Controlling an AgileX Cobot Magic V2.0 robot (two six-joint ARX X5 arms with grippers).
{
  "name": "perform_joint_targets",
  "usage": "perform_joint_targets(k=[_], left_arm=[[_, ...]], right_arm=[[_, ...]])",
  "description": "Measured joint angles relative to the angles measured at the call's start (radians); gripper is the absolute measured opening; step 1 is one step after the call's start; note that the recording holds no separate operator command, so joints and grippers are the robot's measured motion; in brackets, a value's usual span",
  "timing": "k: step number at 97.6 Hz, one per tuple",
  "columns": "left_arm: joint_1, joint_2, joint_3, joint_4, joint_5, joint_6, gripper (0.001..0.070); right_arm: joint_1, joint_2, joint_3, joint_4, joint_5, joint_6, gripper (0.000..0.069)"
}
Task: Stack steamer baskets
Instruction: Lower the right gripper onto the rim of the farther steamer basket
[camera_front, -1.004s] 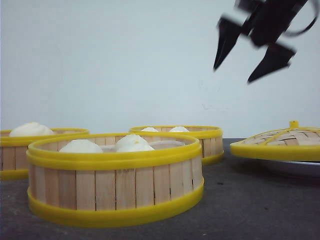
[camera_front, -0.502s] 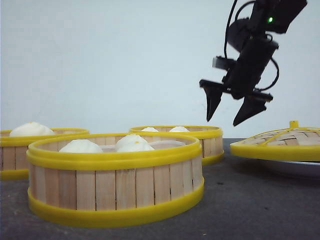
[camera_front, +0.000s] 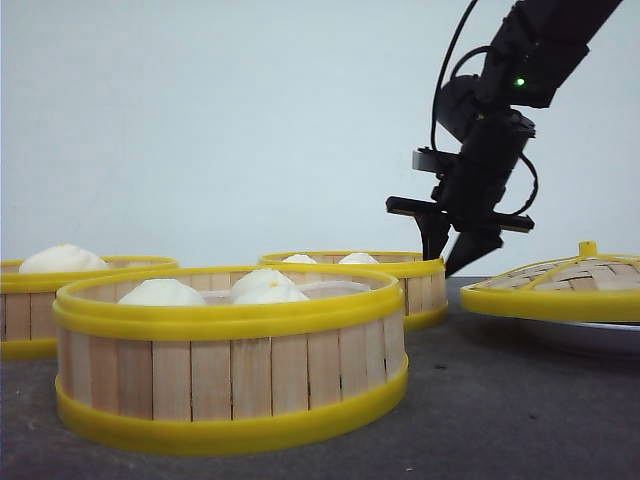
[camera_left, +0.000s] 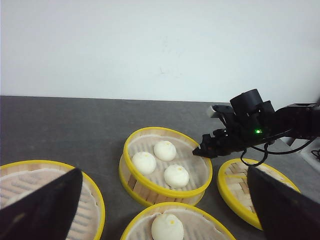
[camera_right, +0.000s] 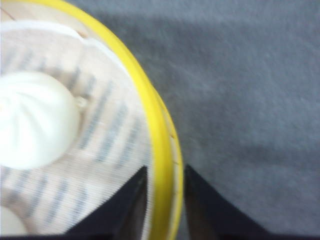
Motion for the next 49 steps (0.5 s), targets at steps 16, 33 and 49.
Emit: perform_joint_targets(k=[16,33,49], left_arm=[[0.000,0.000,0.000,-0.009,0.000,0.000,0.0646],[0.000,0.000,0.000,-0.011,0.000,0.000,0.0646],[0.000,0.000,0.000,-0.034,0.000,0.000,0.0646]], right_arm=[[0.011,0.000,0.000,0.003,0.029,0.032,0.0056],[0.017,0.000,0.001,0.023,0.039,0.048,0.0036],[0.018,-0.001,0.045,-0.021,0.040,0.068,0.0036]])
